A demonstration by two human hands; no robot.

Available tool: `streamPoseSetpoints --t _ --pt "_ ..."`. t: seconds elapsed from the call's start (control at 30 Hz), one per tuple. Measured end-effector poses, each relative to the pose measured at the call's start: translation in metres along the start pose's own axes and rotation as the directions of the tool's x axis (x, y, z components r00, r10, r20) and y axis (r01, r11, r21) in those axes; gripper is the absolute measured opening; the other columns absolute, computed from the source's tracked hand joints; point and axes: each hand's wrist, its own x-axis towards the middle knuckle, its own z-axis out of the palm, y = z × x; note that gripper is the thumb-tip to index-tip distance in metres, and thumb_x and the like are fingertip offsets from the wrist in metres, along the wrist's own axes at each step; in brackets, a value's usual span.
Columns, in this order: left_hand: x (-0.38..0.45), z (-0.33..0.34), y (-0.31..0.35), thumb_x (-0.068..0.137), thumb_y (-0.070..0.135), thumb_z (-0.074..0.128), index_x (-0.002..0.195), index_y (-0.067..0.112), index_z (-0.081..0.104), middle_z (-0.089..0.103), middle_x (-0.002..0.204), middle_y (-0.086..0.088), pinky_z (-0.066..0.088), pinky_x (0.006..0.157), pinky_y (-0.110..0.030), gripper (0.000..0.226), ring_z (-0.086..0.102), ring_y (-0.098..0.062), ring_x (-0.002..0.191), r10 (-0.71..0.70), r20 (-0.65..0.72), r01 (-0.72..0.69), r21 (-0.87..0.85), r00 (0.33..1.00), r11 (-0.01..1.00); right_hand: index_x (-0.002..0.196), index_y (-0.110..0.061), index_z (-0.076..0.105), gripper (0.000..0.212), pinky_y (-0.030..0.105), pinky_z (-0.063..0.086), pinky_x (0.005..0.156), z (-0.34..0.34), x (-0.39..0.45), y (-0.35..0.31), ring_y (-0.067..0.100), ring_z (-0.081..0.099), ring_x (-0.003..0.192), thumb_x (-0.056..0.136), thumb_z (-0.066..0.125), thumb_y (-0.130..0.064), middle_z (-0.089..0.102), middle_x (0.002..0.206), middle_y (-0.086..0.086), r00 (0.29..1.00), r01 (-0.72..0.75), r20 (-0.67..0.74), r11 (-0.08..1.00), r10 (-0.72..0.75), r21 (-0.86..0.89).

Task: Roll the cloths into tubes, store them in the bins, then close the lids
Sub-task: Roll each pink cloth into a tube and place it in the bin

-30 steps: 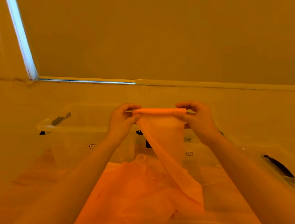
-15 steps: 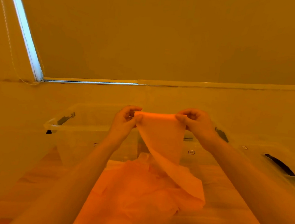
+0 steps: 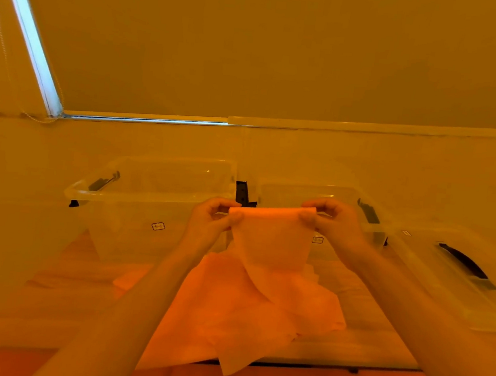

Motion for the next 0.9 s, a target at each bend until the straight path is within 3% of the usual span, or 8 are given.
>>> streamPoseSetpoints --t 0.1,0.3,0.47,0.6,0.77,0.9 --pt "-0.003 0.005 -0.002 0.086 0.011 0.067 0.092 0.019 0.066 0.065 0.102 0.003 0.052 0.058 -0.013 0.01 0.063 -0.01 0.09 -0.025 -0.005 0.025 0.007 1.0 1.0 0.085 -0.022 0.069 0.014 0.019 0.051 0.06 -0.001 -0.003 0.003 0.012 0.063 0.08 0.083 0.072 -0.009 0.066 0.101 0.001 0.999 0.023 -0.033 1.0 -0.023 -0.009" --pt "-0.007 0.004 -0.005 0.084 0.007 0.068 0.095 0.02 0.068 0.064 0.101 0.009 0.052 0.056 -0.011 0.017 0.063 -0.008 0.087 -0.031 0.004 0.031 -0.022 1.0 0.999 0.085 -0.023 0.068 0.02 0.022 0.051 0.071 -0.004 -0.008 0.007 0.011 0.062 0.096 0.078 0.075 -0.005 0.065 0.108 -0.004 1.0 -0.003 0.029 0.999 0.004 -0.046" --pt "-0.008 0.004 -0.01 0.083 0.01 0.07 0.096 0.024 0.068 0.065 0.104 0.007 0.052 0.059 -0.014 0.019 0.064 -0.01 0.092 -0.05 0.032 0.049 0.012 0.998 0.999 0.085 -0.021 0.065 0.016 0.012 0.047 0.053 -0.002 -0.008 0.016 0.008 0.061 0.076 0.082 0.072 -0.007 0.063 0.093 -0.003 1.0 -0.015 -0.005 0.999 0.015 -0.043" --pt "-0.01 0.006 -0.01 0.087 0.016 0.067 0.09 0.027 0.065 0.065 0.099 0.008 0.049 0.051 -0.013 0.012 0.063 -0.008 0.085 -0.062 0.021 0.06 0.082 0.998 0.995 0.092 -0.014 0.063 0.011 0.01 0.047 0.055 -0.001 -0.009 0.02 0.008 0.061 0.076 0.084 0.07 -0.01 0.063 0.092 0.0 1.0 -0.016 0.009 1.0 0.016 -0.015" --pt "-0.012 0.008 -0.012 0.089 0.012 0.064 0.093 0.029 0.062 0.063 0.1 0.009 0.053 0.063 -0.021 0.018 0.061 -0.009 0.087 -0.027 0.025 0.025 0.064 0.999 0.998 0.089 -0.019 0.064 0.009 0.012 0.047 0.055 0.003 -0.012 0.02 0.011 0.06 0.082 0.086 0.069 -0.013 0.062 0.1 -0.004 1.0 0.012 -0.005 0.999 -0.012 -0.048" --pt "-0.014 0.006 -0.011 0.087 0.015 0.067 0.093 0.029 0.065 0.066 0.095 0.005 0.047 0.048 -0.014 0.015 0.061 -0.012 0.081 -0.056 0.009 0.055 0.088 0.998 0.995 0.085 -0.02 0.067 0.016 0.015 0.051 0.061 0.002 -0.013 0.02 0.009 0.06 0.091 0.08 0.073 -0.006 0.062 0.104 -0.006 0.999 -0.012 0.038 0.999 0.014 -0.044"
